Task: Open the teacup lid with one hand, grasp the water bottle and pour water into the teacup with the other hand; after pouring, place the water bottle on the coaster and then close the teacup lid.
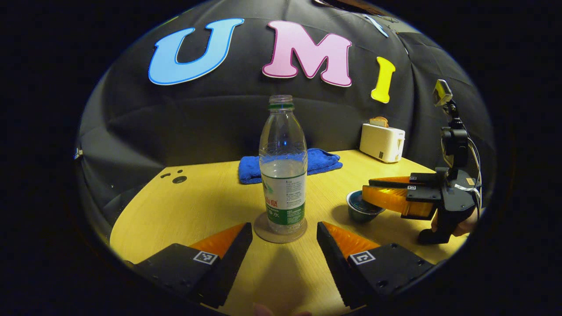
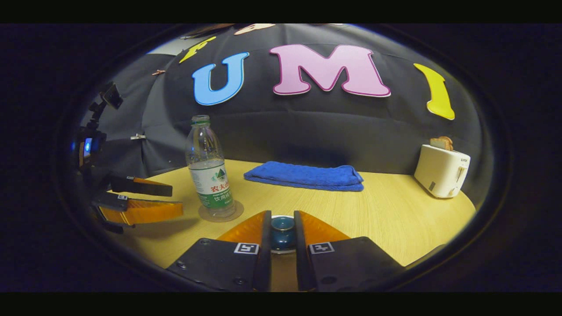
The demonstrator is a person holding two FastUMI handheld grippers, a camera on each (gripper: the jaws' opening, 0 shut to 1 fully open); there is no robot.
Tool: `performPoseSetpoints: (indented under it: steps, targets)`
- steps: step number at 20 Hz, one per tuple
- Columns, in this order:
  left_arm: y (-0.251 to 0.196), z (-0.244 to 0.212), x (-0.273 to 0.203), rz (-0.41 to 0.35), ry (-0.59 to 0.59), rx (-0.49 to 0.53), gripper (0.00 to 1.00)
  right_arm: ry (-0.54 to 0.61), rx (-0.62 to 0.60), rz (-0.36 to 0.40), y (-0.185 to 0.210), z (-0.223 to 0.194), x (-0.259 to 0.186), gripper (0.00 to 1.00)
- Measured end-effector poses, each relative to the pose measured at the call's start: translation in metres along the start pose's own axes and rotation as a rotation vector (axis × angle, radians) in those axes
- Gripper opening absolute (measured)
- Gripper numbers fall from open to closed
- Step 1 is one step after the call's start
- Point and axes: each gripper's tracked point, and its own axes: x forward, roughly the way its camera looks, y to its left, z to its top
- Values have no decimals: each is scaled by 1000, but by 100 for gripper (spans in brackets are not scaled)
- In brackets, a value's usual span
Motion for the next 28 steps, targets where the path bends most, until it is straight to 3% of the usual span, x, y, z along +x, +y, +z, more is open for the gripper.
performPoseSetpoints:
  steps: [3,4,6,10,11,18,25,28]
  targets:
    - [3,8,-5,20,-22,11,93,7,-15,-1,1,-2,2,22]
    - [2,9,-7,24,-25,11,93,10,-13,0,2,-3,1,29]
    - [2,11,-13,34,-20,13,93,16,1,-3,2,-1,-1,32]
    - [3,22,-26,62,-17,-10,93,12,11,-35,-7,20,-9,94]
    - [3,25,-32,70,-16,-21,93,8,17,-44,-9,31,-17,100]
    - [17,80,-76,184,-62,-2,93,-54,66,-119,-13,131,-75,100]
    - [10,154,-113,209,-115,-90,93,-119,-7,-128,-3,226,-134,100]
    - [4,180,-127,202,-130,-69,93,-153,-8,-116,1,256,-159,100]
